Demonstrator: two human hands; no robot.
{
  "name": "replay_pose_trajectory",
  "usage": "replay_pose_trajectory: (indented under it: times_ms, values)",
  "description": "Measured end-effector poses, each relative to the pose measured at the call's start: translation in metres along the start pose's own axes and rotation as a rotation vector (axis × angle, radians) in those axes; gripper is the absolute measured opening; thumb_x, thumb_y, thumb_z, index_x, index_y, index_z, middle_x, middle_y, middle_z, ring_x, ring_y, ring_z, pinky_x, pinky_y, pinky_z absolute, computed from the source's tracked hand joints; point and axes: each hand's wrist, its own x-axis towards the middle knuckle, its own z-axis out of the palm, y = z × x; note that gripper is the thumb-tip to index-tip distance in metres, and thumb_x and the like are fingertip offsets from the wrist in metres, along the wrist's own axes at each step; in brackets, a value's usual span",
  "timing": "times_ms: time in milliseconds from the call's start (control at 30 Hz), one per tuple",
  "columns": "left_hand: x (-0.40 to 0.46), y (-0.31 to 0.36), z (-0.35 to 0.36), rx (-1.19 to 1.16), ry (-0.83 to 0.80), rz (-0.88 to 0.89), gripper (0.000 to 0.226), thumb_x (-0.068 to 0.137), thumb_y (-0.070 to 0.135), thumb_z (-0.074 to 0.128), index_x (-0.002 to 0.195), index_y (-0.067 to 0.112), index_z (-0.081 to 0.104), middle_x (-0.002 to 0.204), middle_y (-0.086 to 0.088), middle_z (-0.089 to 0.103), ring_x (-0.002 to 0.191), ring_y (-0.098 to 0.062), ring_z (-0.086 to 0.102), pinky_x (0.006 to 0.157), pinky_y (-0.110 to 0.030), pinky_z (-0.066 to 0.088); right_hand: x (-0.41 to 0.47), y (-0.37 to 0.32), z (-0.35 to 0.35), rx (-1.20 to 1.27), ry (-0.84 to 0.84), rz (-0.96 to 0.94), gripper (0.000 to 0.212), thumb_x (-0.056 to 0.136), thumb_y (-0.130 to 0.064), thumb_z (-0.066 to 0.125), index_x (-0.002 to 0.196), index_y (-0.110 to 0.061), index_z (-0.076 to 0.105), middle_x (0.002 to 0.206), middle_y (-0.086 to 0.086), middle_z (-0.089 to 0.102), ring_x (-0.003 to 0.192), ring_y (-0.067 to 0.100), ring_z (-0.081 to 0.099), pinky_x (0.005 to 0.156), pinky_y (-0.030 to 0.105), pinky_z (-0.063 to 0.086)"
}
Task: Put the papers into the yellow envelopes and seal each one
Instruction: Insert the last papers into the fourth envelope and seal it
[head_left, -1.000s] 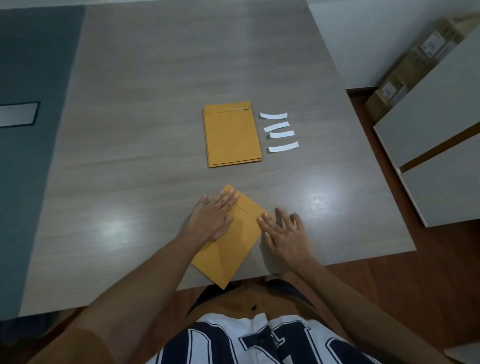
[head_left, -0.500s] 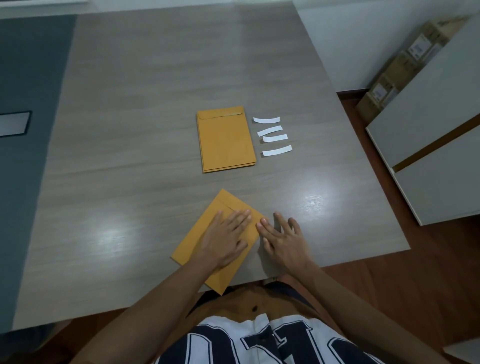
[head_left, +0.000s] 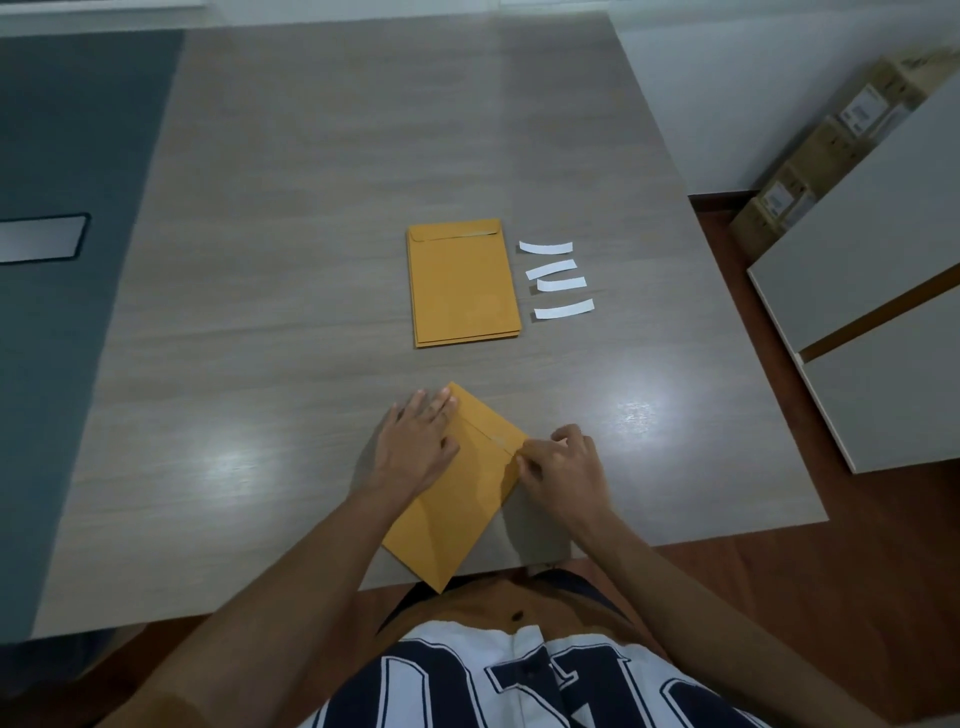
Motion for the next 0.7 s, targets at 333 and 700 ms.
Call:
replay_pose_trajectory:
  times_ms: [333,700]
  values:
    - [0.029,0.013,-0.022,-0.668,0.165,-0.494,0.058,0.078,0.037,0.075,0.129,0.017,0.057,0.129,-0.007,0.050,0.119,-0.025,0.050,0.096,-0.034,0.043,0.055,-0.011,-0.001,0.235,-0.343,0.260,0.039,0.080,-0.042,0.073,0.106,-0.019,0.056,0.112,0.002,0.050,0.108,0.022,0.044,0.091,0.034,0.044]
    - [0.086,-0.048,-0.081,-1.326,0.264,-0.562,0.026,0.082,0.027,0.077,0.096,0.009,0.066,0.102,-0.011,0.069,0.095,-0.027,0.066,0.086,-0.043,0.057,0.158,-0.003,-0.059,0.877,-0.077,0.588,0.035,0.074,-0.029,0.084,0.094,-0.015,0.058,0.082,-0.005,0.061,0.078,0.012,0.061,0.068,0.027,0.052]
